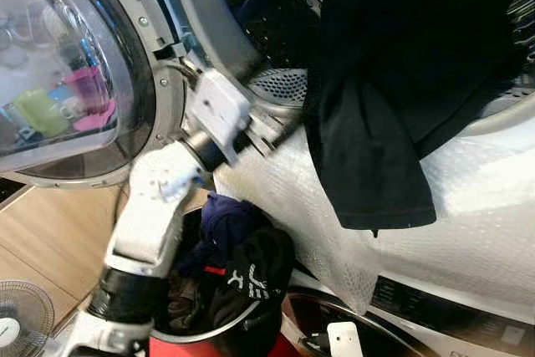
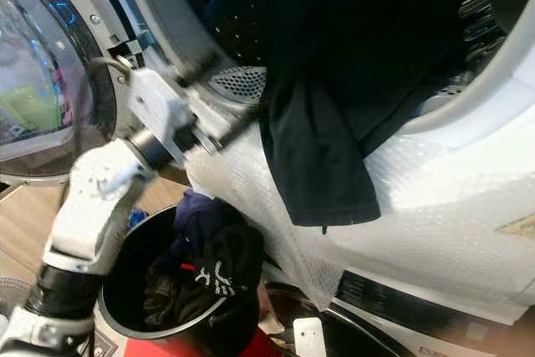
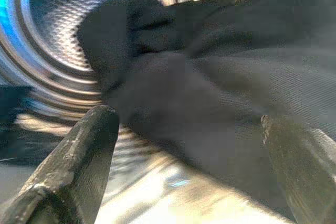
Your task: Clothes washing
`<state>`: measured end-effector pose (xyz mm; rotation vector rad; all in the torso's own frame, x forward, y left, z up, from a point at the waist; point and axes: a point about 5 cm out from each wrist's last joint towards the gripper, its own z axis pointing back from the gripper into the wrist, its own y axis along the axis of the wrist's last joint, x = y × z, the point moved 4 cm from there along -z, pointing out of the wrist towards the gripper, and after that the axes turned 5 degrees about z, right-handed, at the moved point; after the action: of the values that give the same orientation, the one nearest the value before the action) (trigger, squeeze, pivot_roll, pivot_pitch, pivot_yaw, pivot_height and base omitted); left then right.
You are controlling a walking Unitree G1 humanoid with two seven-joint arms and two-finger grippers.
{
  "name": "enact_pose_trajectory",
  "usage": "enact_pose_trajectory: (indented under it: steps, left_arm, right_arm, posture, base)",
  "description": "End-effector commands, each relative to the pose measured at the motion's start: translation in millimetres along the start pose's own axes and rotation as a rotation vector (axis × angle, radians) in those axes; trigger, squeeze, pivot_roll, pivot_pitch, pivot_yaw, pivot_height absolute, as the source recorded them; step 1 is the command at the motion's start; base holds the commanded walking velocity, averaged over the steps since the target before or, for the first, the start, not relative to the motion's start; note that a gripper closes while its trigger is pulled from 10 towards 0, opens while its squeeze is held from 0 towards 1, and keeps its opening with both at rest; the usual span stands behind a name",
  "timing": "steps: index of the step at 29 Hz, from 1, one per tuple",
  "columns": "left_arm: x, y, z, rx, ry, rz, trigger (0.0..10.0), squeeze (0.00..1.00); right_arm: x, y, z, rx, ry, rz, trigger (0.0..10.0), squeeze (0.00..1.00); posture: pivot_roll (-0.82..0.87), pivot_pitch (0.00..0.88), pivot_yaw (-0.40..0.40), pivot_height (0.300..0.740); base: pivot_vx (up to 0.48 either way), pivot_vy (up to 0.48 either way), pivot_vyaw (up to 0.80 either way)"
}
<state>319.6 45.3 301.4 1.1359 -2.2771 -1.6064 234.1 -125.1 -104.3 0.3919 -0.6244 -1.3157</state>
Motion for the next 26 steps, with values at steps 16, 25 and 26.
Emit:
enact_pose_trajectory:
  steps: [16,25,26]
  left_arm:
    - [13.6,24.4,-1.8,0.033,-0.223,0.464,10.0,0.0]
    - [2.2,11.7,46.5,-0.129,-0.45,0.658,10.0,0.0]
    - [5.2,10.2,55.9,-0.157,-0.491,0.697,10.0,0.0]
  right_arm:
    - [11.1,35.8,-5.3,0.082,0.013,0.062,10.0,0.0]
    - [7.8,41.3,-5.3,0.087,0.024,0.051,10.0,0.0]
    - [6.9,41.8,-5.3,0.087,0.026,0.05,10.0,0.0]
  posture:
    - [0.19,0.0,0.086,0.74]
    - [0.19,0.0,0.092,0.74]
    - [0.19,0.0,0.093,0.74]
  base:
    - [0.0,0.0,0.0]
    - [0.0,0.0,0.0]
    - [0.0,0.0,0.0]
